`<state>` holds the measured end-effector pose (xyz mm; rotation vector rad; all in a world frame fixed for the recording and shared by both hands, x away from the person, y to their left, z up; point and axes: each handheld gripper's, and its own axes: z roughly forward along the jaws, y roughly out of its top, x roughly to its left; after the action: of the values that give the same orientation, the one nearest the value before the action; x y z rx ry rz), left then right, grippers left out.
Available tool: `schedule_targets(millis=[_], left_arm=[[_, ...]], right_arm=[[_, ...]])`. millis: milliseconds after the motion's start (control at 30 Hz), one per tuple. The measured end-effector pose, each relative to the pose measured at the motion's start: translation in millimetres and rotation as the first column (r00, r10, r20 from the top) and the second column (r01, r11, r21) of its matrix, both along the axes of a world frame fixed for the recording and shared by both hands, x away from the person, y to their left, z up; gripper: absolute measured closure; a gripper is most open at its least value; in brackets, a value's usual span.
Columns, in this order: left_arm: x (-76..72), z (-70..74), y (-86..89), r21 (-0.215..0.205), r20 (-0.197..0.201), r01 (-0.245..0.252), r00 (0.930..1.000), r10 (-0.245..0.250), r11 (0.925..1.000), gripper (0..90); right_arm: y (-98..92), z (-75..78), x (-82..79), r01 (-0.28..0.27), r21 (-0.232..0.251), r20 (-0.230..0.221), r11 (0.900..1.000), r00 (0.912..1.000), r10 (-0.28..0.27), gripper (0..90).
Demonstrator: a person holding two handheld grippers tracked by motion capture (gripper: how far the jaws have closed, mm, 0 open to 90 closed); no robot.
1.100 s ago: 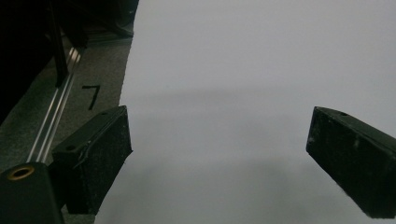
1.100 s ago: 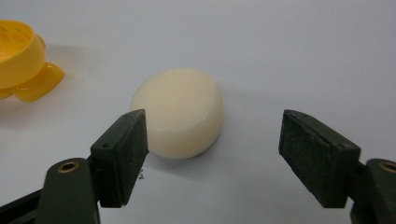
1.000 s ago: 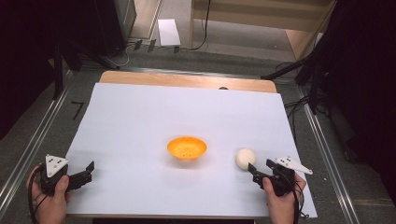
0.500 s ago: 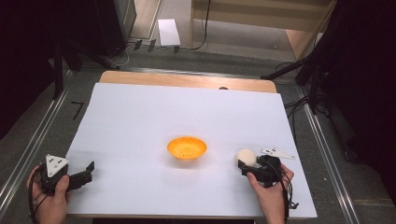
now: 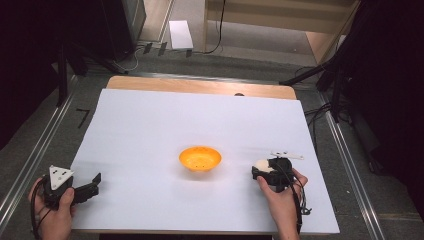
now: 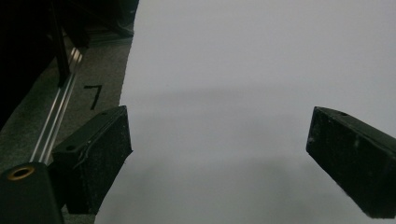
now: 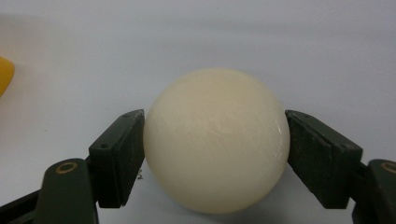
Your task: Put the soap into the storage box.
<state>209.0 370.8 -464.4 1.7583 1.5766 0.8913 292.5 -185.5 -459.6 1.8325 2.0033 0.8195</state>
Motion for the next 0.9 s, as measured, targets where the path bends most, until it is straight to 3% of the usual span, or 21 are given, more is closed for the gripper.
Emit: schedule_targets(millis=[333,467,633,767,900], left_arm=[[-0.1,-0.1,0.3,-0.002,0.002,0.001,1.0,-0.001,1.0,7.2],[2.1,-1.1,-0.9,0.018,-0.017,-0.029,0.9994,0.029,0.9994,7.2],[1.6,-1.2,0.0,0.009,-0.011,-0.053,0.9985,0.053,0.9986,7.2],[0.4,-1.1,1.1,-0.001,-0.003,-0.038,0.9993,0.038,0.9993,7.2],[-0.5,-1.4,-1.8,0.02,0.002,-0.015,0.9999,0.015,0.9997,7.3]], right_arm=[[0.7,-2.8,3.9,-0.007,-0.001,-0.013,1.0,0.9999,0.007,23.7],[-1.1,0.6,11.9,-0.056,-0.016,-0.057,0.998,0.9968,0.055,24.2],[-1.6,2.6,15.3,-0.062,-0.013,-0.089,0.998,0.9942,0.06,24.4],[-1.3,4.2,18.1,-0.08,-0.021,-0.106,0.997,0.9913,0.078,24.5],[3.4,5.3,22.1,-0.122,-0.032,-0.111,0.992,0.9869,0.118,24.6]])
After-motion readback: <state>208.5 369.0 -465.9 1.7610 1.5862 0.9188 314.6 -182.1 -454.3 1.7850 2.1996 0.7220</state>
